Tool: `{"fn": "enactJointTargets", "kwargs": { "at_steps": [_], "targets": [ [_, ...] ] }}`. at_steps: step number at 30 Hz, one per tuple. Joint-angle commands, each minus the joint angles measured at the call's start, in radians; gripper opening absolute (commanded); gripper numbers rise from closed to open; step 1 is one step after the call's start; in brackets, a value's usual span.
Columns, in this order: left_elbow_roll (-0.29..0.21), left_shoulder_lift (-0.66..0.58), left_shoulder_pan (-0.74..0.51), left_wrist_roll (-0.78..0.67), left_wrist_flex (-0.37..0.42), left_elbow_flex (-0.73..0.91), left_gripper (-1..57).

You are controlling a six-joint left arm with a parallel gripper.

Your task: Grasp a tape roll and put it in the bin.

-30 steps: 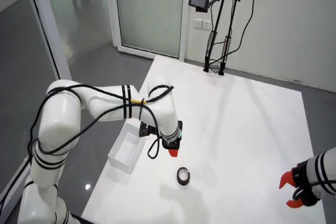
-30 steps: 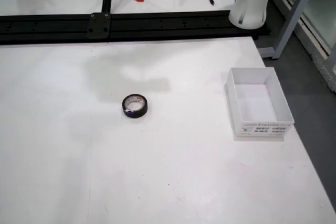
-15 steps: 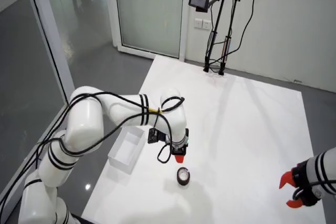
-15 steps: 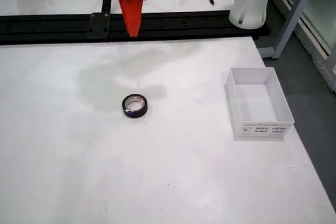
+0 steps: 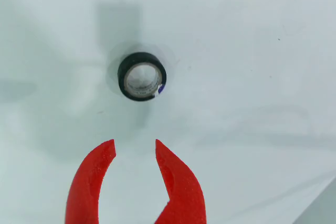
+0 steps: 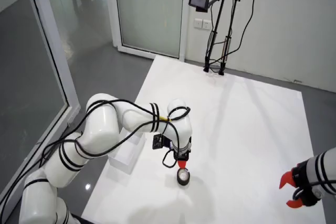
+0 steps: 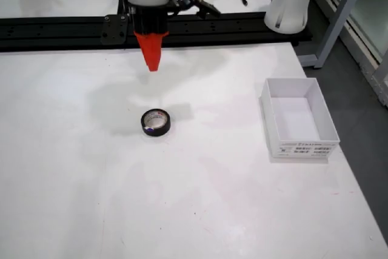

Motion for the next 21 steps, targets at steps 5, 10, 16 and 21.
{"fn": "enactJointTargets", "kwargs": {
  "at_steps": [5, 10, 16, 21],
  "targets": [
    [-0.003, 0.082, -0.010, -0.020, -0.038, 0.020, 17.2],
    [-0.007, 0.095, -0.040, -0.053, -0.054, 0.045, 17.2],
    [-0.009, 0.113, -0.060, -0.082, -0.080, 0.061, 17.2],
    [-0.006, 0.115, -0.068, -0.089, -0.084, 0.065, 17.3]
  ]
}}
